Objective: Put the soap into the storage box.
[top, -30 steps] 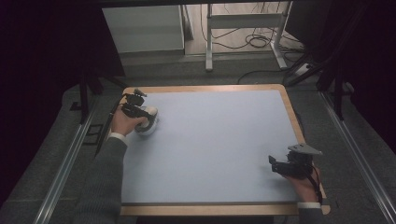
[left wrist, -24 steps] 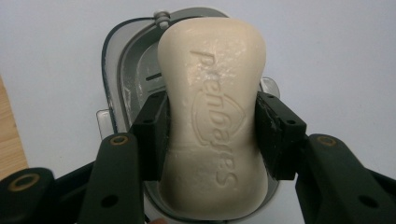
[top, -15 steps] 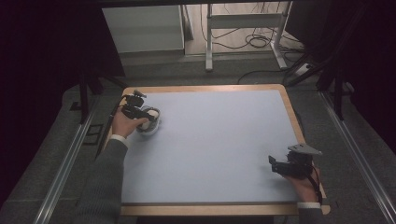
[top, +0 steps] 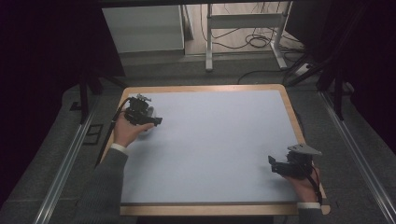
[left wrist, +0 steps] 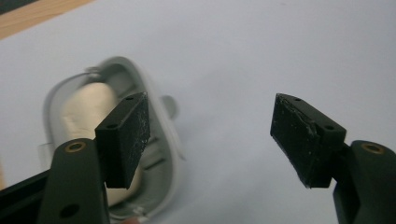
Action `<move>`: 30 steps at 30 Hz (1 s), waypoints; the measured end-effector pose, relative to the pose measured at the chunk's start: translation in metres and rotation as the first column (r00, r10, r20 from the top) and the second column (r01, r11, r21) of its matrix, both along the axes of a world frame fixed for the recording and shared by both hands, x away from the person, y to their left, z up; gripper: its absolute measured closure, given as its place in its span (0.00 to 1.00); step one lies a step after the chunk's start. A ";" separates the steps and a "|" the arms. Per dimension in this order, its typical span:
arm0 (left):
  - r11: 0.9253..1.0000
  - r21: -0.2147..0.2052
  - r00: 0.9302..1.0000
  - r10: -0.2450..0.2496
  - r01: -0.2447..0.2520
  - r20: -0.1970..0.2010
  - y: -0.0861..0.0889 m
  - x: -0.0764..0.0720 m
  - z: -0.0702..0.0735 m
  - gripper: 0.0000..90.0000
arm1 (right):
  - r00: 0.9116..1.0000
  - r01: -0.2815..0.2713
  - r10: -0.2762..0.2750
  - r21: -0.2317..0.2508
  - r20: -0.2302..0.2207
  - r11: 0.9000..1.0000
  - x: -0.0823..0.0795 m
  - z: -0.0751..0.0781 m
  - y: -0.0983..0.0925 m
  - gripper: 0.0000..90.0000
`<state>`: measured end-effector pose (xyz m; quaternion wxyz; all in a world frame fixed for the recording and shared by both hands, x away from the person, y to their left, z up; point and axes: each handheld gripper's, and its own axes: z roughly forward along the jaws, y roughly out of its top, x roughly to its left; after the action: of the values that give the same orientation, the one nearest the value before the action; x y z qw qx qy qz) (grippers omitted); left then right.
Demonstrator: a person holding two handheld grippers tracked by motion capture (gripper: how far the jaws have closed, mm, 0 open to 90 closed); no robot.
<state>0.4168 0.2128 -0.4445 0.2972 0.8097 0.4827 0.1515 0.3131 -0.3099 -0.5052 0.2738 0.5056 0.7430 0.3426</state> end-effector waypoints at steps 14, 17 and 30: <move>0.990 -0.057 0.990 -0.131 0.129 -0.044 -0.029 -0.050 -0.042 0.29 | 1.000 -0.002 0.002 -0.004 0.007 1.000 0.000 0.001 0.000 0.07; 0.989 -0.061 0.989 -0.140 0.138 -0.038 -0.034 -0.058 -0.047 0.29 | 1.000 -0.002 0.002 -0.004 0.011 1.000 -0.001 0.002 0.000 0.07; 0.984 -0.118 0.989 -0.141 0.136 -0.035 -0.032 -0.093 -0.070 0.30 | 1.000 -0.003 0.003 -0.008 0.012 1.000 -0.001 0.002 0.001 0.07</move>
<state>0.3236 0.1809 -0.5147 0.3428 0.8260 0.4393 0.0849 0.3123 -0.3087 -0.5027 0.2799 0.5011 0.7435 0.3433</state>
